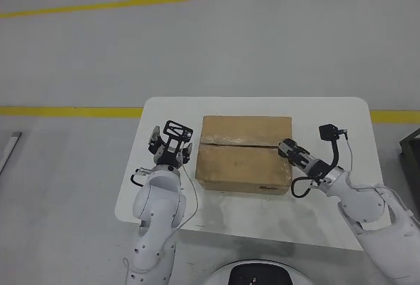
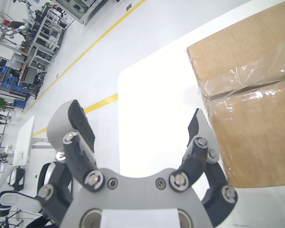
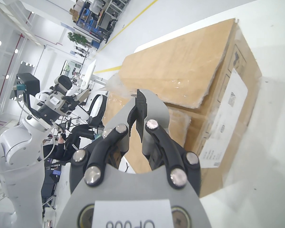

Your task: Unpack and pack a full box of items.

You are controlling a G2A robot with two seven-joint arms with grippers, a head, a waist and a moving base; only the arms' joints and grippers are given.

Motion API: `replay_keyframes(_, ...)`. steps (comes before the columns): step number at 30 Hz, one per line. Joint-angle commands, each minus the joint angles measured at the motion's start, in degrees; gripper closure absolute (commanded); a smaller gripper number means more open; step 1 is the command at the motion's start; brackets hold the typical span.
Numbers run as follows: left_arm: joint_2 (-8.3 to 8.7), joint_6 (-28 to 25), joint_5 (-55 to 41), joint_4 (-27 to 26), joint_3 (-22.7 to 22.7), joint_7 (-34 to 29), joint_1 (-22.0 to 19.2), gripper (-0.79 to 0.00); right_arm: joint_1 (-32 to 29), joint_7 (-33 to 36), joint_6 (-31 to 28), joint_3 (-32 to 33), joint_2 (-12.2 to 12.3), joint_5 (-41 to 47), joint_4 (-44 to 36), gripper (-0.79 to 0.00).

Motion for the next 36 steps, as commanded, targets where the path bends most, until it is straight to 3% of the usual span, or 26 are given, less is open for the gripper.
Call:
replay_keyframes(1,0.00,0.0,0.0,0.0,0.0,0.0,0.0,-0.785,-0.7,0.1,3.5,0.1,-0.1,0.6,-1.7,0.000)
replay_keyframes(7,0.00,0.0,0.0,0.0,0.0,0.0,0.0,-0.785,-2.2,3.3,12.5,1.4,-0.1,4.6,-7.0,0.000)
replay_keyframes(11,0.00,0.0,0.0,0.0,0.0,0.0,0.0,-0.785,-2.0,3.1,15.9,1.7,0.0,2.7,-8.2,0.000)
replay_keyframes(20,0.00,0.0,0.0,0.0,0.0,0.0,0.0,-0.785,-3.5,0.3,10.7,3.0,0.1,1.8,-8.8,0.000)
replay_keyframes(22,0.00,0.0,0.0,0.0,0.0,0.0,0.0,-0.785,-4.6,0.6,9.5,4.8,0.2,2.7,-9.3,-0.215)
replay_keyframes(24,0.00,0.0,0.0,0.0,0.0,0.0,0.0,-0.785,-5.6,1.3,7.5,7.2,0.4,4.7,-9.4,0.000)
replay_keyframes(25,0.00,0.0,0.0,0.0,0.0,0.0,0.0,-0.785,-6.1,1.8,7.4,8.5,0.6,5.3,-8.8,-0.043)
replay_keyframes(29,0.00,0.0,0.0,0.0,0.0,0.0,0.0,-0.785,-8.1,2.9,6.4,12.5,1.0,7.1,-8.0,0.000)
replay_keyframes(30,0.00,0.0,0.0,0.0,0.0,0.0,0.0,-0.785,-8.3,3.6,6.3,12.8,1.0,7.3,-7.9,-0.092)
replay_keyframes(31,0.00,0.0,0.0,0.0,0.0,0.0,0.0,-0.785,-8.5,4.5,6.2,13.2,1.1,7.1,-7.8,-0.369)
replay_keyframes(34,0.00,0.0,0.0,0.0,0.0,0.0,0.0,-0.785,-8.5,7.8,6.2,13.3,1.4,6.5,-7.3,-0.391)
replay_keyframes(35,0.00,0.0,0.0,0.0,0.0,0.0,0.0,-0.785,-8.1,8.9,6.1,13.2,1.5,6.2,-7.2,-0.459)
replay_keyframes(36,0.00,0.0,0.0,0.0,0.0,0.0,0.0,-0.785,-7.7,10.0,5.7,12.9,1.5,6.1,-7.0,-0.597)
